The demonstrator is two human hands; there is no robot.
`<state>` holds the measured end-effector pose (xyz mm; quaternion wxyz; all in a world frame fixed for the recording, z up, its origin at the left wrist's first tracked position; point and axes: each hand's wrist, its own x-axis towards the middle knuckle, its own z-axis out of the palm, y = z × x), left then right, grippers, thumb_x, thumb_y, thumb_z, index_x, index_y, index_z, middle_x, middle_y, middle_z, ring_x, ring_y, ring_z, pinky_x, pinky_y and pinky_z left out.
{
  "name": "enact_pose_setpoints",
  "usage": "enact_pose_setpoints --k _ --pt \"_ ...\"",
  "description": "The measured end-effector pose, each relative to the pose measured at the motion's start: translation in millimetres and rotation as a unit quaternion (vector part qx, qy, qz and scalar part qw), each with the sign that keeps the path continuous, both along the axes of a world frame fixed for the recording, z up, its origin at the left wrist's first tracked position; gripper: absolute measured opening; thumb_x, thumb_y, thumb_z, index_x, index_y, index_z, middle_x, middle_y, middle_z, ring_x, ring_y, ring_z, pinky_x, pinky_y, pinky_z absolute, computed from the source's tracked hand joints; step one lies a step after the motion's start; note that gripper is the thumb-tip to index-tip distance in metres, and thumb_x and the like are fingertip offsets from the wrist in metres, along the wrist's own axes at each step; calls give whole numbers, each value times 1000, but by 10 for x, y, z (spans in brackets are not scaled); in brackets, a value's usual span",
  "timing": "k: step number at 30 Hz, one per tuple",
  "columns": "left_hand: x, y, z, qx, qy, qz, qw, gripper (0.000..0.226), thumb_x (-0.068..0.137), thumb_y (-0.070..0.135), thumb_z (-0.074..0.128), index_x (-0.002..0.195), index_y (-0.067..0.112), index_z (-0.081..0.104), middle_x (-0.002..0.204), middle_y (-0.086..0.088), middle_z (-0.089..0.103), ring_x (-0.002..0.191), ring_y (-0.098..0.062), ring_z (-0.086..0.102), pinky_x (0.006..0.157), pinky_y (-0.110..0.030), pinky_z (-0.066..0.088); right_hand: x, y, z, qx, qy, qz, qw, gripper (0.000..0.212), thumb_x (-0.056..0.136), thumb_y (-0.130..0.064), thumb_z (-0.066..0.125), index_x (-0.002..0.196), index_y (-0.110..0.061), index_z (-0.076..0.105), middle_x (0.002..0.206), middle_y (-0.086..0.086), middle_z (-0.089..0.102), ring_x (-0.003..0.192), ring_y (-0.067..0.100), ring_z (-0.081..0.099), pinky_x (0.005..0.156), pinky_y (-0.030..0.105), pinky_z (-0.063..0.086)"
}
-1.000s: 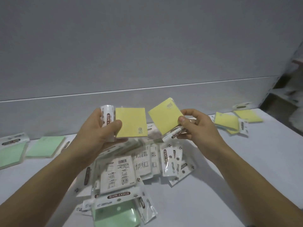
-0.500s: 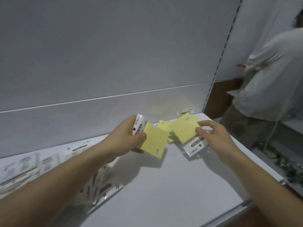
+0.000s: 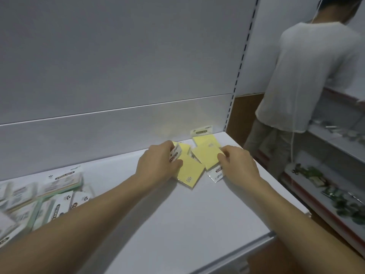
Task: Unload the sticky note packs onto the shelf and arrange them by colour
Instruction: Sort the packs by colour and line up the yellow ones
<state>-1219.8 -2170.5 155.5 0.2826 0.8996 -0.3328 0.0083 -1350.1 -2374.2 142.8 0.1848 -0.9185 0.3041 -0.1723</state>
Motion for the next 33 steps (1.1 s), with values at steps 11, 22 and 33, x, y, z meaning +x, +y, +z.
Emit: enact_pose_setpoints --k 11,22,33 --pt "157 710 145 48 -62 -22 997 38 97 47 55 123 20 60 113 7 67 101 -19 61 83 -36 50 -11 444 311 -90 14 176 980 38 102 -37 55 137 -24 61 134 -1 61 128 25 45 102 47 42" --pt "198 2753 422 82 -119 39 989 45 98 46 51 134 20 57 136 4 58 127 -16 49 106 -33 38 697 1859 400 -40 -55 415 907 34 101 -33 58 134 -24 60 131 -9 61 127 16 48 107 36 40" --pt "7 4165 352 36 -74 98 992 39 99 43 51 134 28 57 132 18 56 111 6 45 83 -7 37 1121 3162 410 -34 -67 567 820 37 101 -43 52 132 -25 60 128 -11 61 121 10 50 104 29 41"
